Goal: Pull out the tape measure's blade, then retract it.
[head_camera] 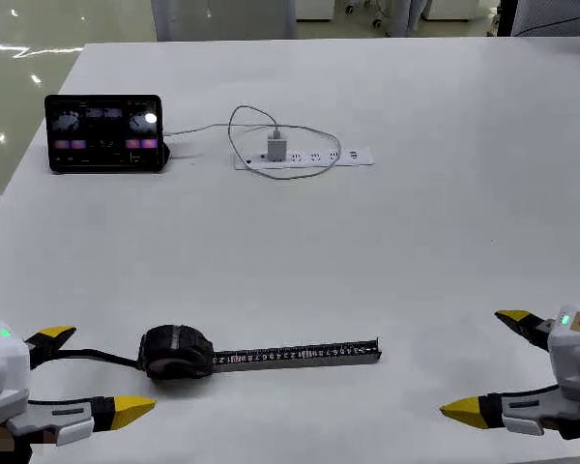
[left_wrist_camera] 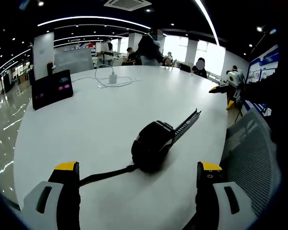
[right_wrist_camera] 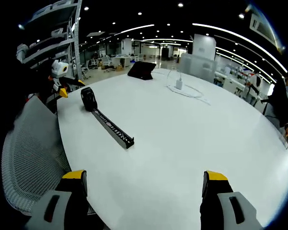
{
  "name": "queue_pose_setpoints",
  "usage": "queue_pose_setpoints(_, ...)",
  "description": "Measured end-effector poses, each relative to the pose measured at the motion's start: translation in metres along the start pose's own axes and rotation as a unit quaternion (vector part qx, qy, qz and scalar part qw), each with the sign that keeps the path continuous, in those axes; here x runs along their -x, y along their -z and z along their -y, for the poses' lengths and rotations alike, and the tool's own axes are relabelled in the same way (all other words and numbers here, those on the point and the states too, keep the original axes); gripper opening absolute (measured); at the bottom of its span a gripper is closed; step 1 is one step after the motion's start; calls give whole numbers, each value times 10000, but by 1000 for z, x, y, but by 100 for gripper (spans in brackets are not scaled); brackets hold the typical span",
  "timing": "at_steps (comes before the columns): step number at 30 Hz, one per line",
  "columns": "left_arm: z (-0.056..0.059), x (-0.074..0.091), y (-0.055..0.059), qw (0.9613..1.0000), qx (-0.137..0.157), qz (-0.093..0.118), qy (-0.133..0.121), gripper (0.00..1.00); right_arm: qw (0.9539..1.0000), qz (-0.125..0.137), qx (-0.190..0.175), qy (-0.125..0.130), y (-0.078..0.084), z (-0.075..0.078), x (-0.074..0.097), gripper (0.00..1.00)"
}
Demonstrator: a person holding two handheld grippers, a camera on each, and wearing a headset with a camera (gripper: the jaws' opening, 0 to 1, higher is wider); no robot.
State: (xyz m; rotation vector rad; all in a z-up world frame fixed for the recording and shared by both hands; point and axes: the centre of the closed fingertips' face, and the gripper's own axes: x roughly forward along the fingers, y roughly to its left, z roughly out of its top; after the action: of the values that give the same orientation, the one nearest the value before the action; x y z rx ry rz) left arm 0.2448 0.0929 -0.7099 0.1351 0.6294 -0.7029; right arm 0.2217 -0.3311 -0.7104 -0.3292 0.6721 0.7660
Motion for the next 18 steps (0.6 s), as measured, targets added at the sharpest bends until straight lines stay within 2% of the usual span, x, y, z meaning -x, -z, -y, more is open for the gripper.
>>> queue_pose_setpoints(6, 2, 12, 7, 10000, -17, 17, -95, 99, 10000, 8, -77, -21, 7, -7, 9, 99)
queue_pose_setpoints(10, 6, 15, 12, 9999, -29, -58, -123, 99, 9998, -17, -160, 107, 18, -3, 16, 99)
queue_pose_setpoints(12, 9, 16, 9, 9999, 31, 49, -119, 99, 9995, -4, -312, 73, 19, -6, 20, 99)
queue_pose_setpoints(14, 12, 15, 8, 9998, 166, 133, -59, 99, 9997, -54, -236, 78, 21, -8, 22, 99)
queue_pose_setpoints(18, 14, 15, 10, 9998, 137, 124, -52, 99, 9997, -105, -235, 9, 24, -8, 22, 99)
